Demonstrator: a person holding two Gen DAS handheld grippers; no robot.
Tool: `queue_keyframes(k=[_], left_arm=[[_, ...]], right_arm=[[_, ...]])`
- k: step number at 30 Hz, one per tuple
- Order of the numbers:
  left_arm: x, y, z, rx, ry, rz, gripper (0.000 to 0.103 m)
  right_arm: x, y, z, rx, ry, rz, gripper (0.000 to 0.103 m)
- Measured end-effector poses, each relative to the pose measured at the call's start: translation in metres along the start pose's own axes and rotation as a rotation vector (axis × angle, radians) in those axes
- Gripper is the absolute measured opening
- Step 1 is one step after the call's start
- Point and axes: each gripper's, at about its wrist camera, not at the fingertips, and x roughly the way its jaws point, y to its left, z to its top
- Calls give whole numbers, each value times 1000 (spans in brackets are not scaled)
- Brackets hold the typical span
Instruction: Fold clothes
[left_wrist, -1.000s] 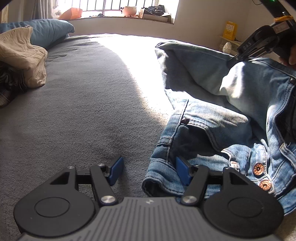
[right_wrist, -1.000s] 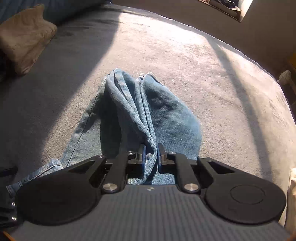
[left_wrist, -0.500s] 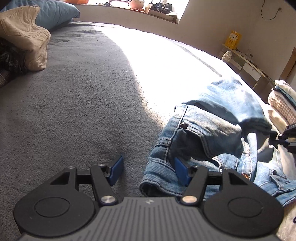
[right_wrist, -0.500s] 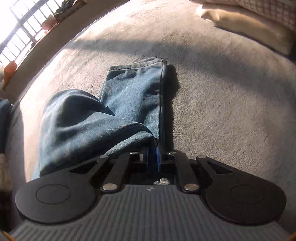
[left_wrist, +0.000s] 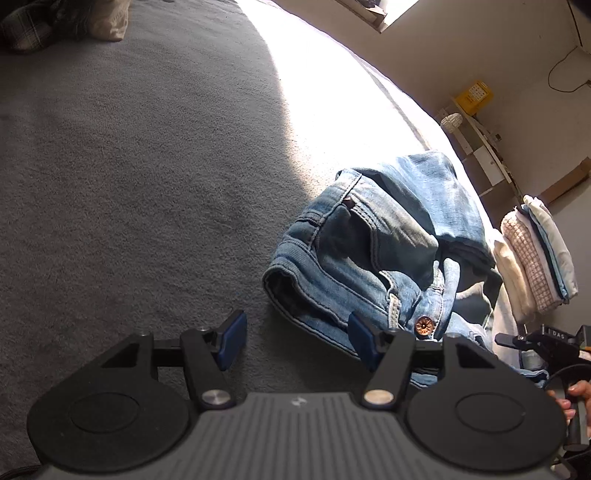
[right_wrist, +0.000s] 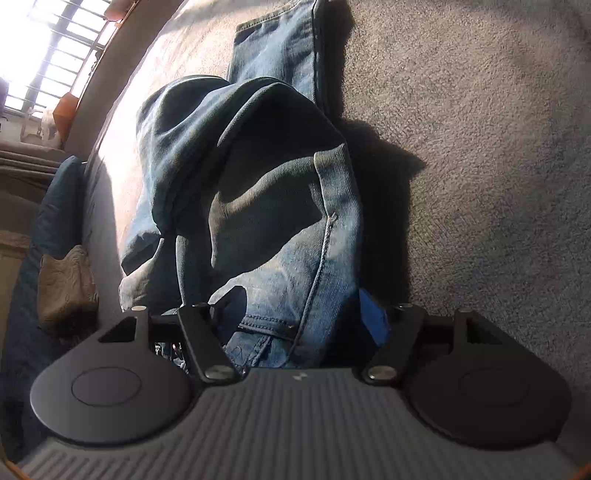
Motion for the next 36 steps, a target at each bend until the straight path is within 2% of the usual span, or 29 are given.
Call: queue_keyframes(k=[2,5,9,12,13,16,18,20,23,30,33,36], left_arm=[[1,0,-1,-50,11,-28,61],[4,-6,-2,-73,9,-67,61],[15,-12,-4,-110,20,-84,61],[25,-19,-2,-128,23,-92,61],[29,-22,0,-125,22,-85,61],[40,-36,6,-88,12,-33,48],[42,-44,9,-45,-7,11,21],[42,-51,15,-3,-32,31,16],[36,-53,26,4,-84,-3,11],[14,-49,84,59,-172,-63,8],[-1,-37,120,92,-213,-52,8],[-14,-18,159,121,-228,-8,8]], right_arm=[[4,-9,-5,58,23,74,66],[12,-15,-9,105,52,174,66],[19,-17,-11,123,68,251,61],[18,-10,-10,92,63,276,47],[17,-7,-10,78,60,282,37],[14,2,-8,37,51,299,20],[12,9,-7,10,45,310,15],[10,15,-6,-18,38,321,13],[6,25,-5,-63,29,337,11],[1,98,-19,-195,55,369,10],[14,134,-39,-226,100,398,10],[40,168,-66,-236,162,430,10]])
